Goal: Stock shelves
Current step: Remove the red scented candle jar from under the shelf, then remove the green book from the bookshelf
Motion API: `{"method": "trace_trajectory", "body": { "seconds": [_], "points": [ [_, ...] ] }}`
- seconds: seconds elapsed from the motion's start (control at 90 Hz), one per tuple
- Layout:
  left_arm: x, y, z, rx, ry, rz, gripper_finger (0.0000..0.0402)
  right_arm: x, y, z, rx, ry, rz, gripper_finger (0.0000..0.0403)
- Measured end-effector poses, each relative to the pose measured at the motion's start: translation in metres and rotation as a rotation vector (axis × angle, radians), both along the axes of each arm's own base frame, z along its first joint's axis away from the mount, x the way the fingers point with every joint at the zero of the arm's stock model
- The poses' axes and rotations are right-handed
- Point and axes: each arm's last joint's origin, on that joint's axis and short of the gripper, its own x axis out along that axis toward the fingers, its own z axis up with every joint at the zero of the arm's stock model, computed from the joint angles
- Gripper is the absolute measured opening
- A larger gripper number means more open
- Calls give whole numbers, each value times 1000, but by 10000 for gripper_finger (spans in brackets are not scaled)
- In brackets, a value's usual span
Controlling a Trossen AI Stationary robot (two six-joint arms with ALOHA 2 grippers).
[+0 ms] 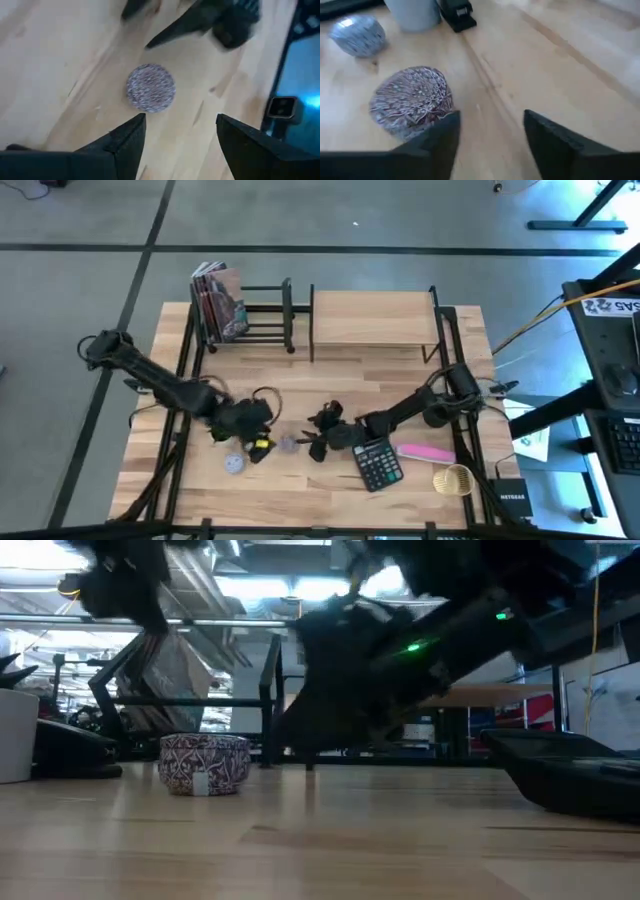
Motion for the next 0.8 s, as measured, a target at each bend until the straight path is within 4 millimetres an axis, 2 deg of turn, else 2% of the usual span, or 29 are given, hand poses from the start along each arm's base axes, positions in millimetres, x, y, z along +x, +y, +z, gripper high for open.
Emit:
{"method": "trace_trajectory", "body": {
  "seconds": [0.111,0.211,0.267,0.378,0.478,0.589,0.678,0.8],
  "points": [
    [-13,-21,2,30,-61,31,223,21,4,-1,-22,107,-21,64],
    [-23,-35,1,46,-99,53,223,40,11,4,-20,110,23,13],
    [-28,-41,2,56,-116,54,223,50,17,9,7,92,67,7],
    [-35,-49,2,47,-136,58,223,67,26,18,56,51,115,21],
    [-39,-53,2,30,-137,54,223,76,31,22,31,42,137,24],
    [-39,-53,2,29,-138,55,223,77,30,27,-45,46,155,18],
    [-39,-53,2,46,-154,74,223,69,30,36,-144,120,152,11],
    [-37,-51,0,96,-184,116,223,41,34,59,-370,291,62,2]
  ]
}}
